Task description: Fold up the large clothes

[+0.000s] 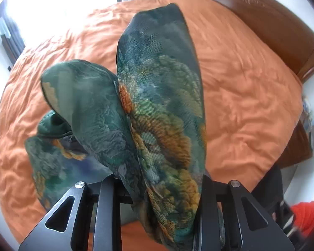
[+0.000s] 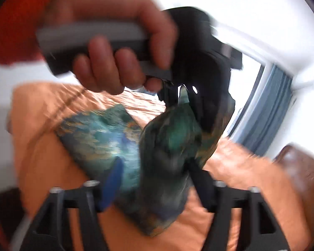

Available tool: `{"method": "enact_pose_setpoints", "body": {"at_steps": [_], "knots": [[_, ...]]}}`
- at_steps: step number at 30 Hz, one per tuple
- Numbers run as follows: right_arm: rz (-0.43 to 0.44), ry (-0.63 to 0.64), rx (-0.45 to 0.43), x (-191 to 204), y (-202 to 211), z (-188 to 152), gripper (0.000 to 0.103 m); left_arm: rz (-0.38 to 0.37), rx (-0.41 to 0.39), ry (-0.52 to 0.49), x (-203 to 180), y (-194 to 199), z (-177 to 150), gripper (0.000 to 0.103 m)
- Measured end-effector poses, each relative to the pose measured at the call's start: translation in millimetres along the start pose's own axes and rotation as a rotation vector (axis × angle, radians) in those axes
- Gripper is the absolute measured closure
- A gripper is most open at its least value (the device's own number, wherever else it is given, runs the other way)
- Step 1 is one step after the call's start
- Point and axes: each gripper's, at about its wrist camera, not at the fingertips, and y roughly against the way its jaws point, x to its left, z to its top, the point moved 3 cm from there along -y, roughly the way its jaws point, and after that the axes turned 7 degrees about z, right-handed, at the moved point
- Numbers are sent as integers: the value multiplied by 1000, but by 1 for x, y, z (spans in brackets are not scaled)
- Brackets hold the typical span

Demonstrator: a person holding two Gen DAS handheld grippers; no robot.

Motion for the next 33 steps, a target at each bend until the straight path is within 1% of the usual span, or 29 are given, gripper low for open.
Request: {"method": "enact_pose_setpoints", "body": {"at_steps": [2,3,7,8,10,12,13,14,17,19,20,21,22,24,25,30,32,33], "knots": [[75,-117,4,-11,12,-2,33,8,-12,13,27,1,2,75],[93,-159,13,-17,15,-4,33,12,-16,32,45,3,-4,75],[103,-314,32,-53,13,-10,34,31,-7,118,103,-5,-28,75],[106,-344,43,-62,8,-12,45,32,0,140,113,-10,-28,75],[140,-409,81,-78,-13,-11,60,29,12,187,133,-20,-41,75],[175,-438,109,-88,-33,-11,67,27,22,234,149,-32,-53,75],[200,-445,124,-90,-46,-7,74,24,25,251,156,-37,-60,75],[227,-448,132,-88,-57,-3,78,17,26,268,169,-38,-67,75],[337,-450,140,-74,-97,14,79,-13,20,309,190,-46,-78,74],[383,-428,170,-57,-126,20,79,-37,17,346,208,-50,-90,73],[401,-414,197,-49,-141,19,79,-36,16,369,217,-56,-97,72],[428,-408,247,-39,-160,12,79,-43,20,387,222,-61,-101,71],[446,-412,294,-31,-176,5,82,-64,29,408,227,-69,-108,70],[454,-435,388,-17,-203,-15,82,-100,43,446,233,-88,-120,68],[448,-446,407,-13,-211,-22,82,-121,41,467,237,-95,-127,67],[433,-489,442,-6,-232,-39,83,-254,1,580,255,-118,-147,64],[432,-531,440,-10,-235,-41,83,-276,-15,584,254,-111,-145,61],[428,-526,439,-13,-235,-40,83,-283,-25,575,252,-105,-144,56]]}}
